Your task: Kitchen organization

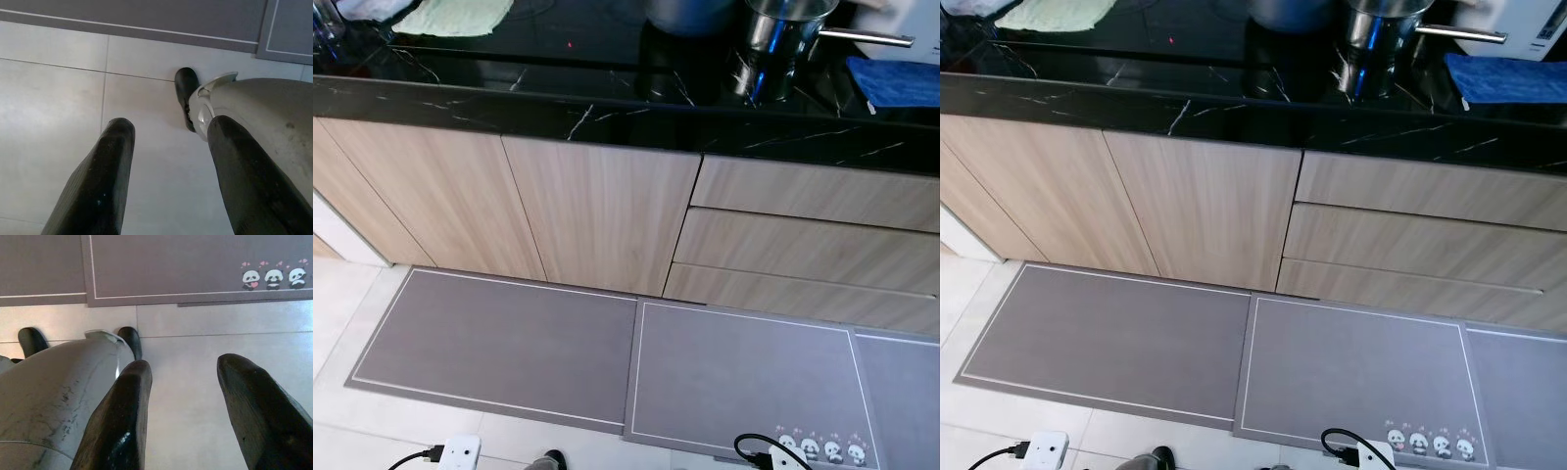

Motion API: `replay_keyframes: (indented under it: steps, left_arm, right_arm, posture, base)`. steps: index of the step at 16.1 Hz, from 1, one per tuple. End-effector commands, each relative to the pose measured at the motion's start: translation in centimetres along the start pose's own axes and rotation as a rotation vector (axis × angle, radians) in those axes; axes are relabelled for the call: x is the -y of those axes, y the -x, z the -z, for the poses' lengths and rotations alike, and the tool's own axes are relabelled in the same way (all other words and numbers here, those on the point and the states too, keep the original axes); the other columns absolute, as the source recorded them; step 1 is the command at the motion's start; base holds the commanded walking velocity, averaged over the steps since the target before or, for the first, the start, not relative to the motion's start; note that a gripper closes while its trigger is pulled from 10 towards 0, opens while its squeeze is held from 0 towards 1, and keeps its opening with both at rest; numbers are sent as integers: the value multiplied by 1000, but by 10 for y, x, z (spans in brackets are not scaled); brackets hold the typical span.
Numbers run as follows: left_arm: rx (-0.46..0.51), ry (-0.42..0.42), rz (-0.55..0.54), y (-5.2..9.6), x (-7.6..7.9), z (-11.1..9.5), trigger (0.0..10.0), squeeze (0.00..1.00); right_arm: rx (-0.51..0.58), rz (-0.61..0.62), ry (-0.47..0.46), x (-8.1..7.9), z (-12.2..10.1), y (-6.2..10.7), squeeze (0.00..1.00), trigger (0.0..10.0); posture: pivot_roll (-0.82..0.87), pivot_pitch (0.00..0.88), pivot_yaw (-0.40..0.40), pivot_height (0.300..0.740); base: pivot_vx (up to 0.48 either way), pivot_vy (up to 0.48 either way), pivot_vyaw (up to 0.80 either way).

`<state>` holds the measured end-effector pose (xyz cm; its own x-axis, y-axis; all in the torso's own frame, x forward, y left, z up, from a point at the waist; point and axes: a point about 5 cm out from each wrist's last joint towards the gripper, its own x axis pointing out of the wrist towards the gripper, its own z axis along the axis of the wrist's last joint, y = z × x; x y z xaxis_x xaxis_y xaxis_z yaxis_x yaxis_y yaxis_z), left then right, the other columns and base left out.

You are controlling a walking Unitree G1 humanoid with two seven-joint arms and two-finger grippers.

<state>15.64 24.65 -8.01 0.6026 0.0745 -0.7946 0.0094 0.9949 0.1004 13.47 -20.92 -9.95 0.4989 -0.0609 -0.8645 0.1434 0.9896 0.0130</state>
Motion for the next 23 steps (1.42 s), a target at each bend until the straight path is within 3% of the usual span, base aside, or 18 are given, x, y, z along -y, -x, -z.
replay_keyframes:
  steps: [1,9,13,23]
  left_arm:
    - [-53,4,1,4,0,15,10000,0]
    - [-53,7,3,3,1,14,10000,0]
    - [-52,-2,7,3,0,13,10000,0]
    - [-56,7,6,3,1,13,10000,0]
  right_arm:
    - [-7,5,-11,0,4,1,0,10000]
    - [-4,9,-23,-1,3,0,0,10000]
    - [-24,4,6,-4,3,0,0,10000]
    - [-6,24,31,-4,-1,-1,0,10000]
  posture:
    - [38,185,-9,740]
    - [42,195,-12,740]
    - [47,196,-10,740]
    - [58,202,-16,740]
  base:
    - [0,-266,0]
    - [0,-387,0]
    - [0,-389,-764]
    - [0,-385,0]
